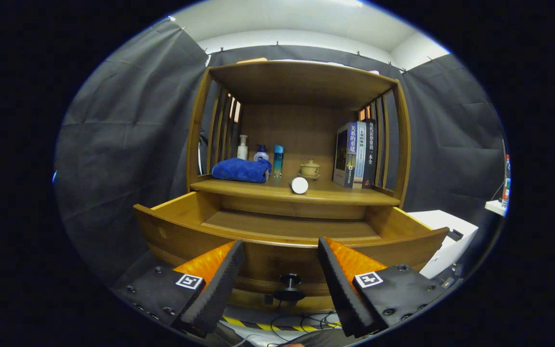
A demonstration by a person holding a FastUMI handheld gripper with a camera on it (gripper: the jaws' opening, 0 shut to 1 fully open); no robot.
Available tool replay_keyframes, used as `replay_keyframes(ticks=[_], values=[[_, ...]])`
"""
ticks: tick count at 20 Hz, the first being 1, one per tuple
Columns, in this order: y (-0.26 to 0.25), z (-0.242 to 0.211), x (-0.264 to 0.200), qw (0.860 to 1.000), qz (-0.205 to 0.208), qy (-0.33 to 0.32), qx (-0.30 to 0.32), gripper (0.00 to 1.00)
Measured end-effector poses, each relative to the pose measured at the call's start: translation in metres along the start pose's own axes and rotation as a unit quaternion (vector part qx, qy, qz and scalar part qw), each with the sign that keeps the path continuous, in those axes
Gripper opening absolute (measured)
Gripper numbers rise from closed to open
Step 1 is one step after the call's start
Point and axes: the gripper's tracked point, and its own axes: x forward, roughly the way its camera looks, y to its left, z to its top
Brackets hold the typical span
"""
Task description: Pull open the drawer, take out the items inside it, and place them on the countertop above the cabinet.
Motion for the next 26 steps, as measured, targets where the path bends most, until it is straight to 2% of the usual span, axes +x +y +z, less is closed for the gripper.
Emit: replay_keyframes(ticks=[7, 16, 20, 26], values=[[-0.002, -0.007, 0.008, 0.999, -0.022, -0.012, -0.027, 0.99], [-0.012, -0.033, 0.012, 0.998, -0.045, 0.021, 0.046, 0.99], [-0.015, -0.038, 0.011, 0.999, -0.044, 0.02, 0.021, 0.99], [-0.022, -0.026, 0.05, 0.999, -0.042, 0.024, 0.006, 0.99]])
